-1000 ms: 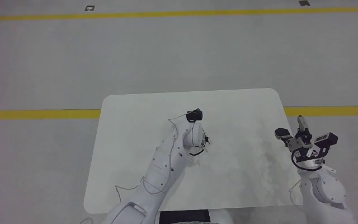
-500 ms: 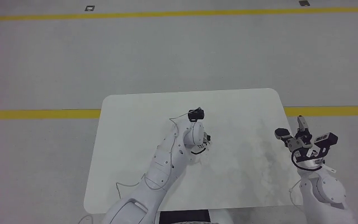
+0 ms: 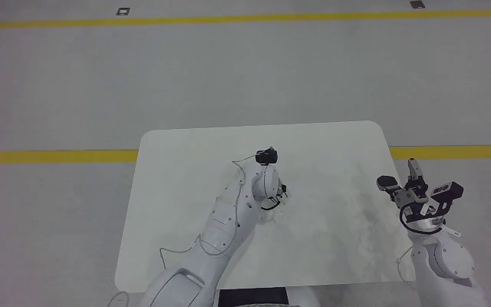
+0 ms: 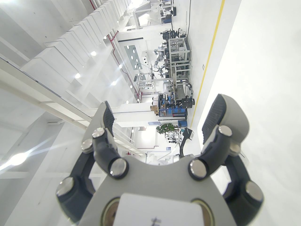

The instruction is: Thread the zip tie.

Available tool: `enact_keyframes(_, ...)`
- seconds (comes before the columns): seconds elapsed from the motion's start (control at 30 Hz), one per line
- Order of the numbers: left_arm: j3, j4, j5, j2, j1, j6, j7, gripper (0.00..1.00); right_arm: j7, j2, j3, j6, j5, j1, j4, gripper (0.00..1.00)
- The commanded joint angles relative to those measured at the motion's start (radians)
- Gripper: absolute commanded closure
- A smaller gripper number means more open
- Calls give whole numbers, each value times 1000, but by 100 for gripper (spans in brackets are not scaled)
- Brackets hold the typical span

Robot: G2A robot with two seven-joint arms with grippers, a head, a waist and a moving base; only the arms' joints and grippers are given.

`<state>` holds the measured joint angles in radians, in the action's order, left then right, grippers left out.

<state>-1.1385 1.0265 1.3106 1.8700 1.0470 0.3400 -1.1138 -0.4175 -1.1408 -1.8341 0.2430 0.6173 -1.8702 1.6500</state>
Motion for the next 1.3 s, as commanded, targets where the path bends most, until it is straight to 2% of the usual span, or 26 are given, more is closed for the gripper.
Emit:
enact_keyframes(0.0, -1, -7, 0, 1, -3, 0, 1, 78, 0, 0, 0, 0, 0, 0, 0, 0)
enact_keyframes(0.07, -1, -11, 0, 3, -6, 0, 1, 77, 0, 0, 0, 0, 0, 0, 0, 0)
enact_keyframes(0.3, 9, 16, 0, 1, 1, 0, -8, 78, 0, 0, 0, 0, 0, 0, 0, 0)
enact_keyframes(0.33, 9, 21, 4, 0, 3, 0, -11, 75, 0, 0, 0, 0, 0, 0, 0, 0)
enact_keyframes(0.5, -1, 45, 20, -3, 18, 0, -22, 73, 0, 0, 0, 0, 0, 0, 0, 0)
enact_keyframes(0.73, 3, 91, 27, -9, 45, 0, -29, 75, 0, 0, 0, 0, 0, 0, 0, 0)
enact_keyframes(0.9, 7, 108, 26, -13, 56, 0, -34, 76, 0, 0, 0, 0, 0, 0, 0, 0)
enact_keyframes(1.0, 10, 112, 19, -15, 59, 0, -37, 77, 0, 0, 0, 0, 0, 0, 0, 0)
enact_keyframes(1.27, 6, 77, 10, -13, 44, 0, -31, 77, 0, 0, 0, 0, 0, 0, 0, 0)
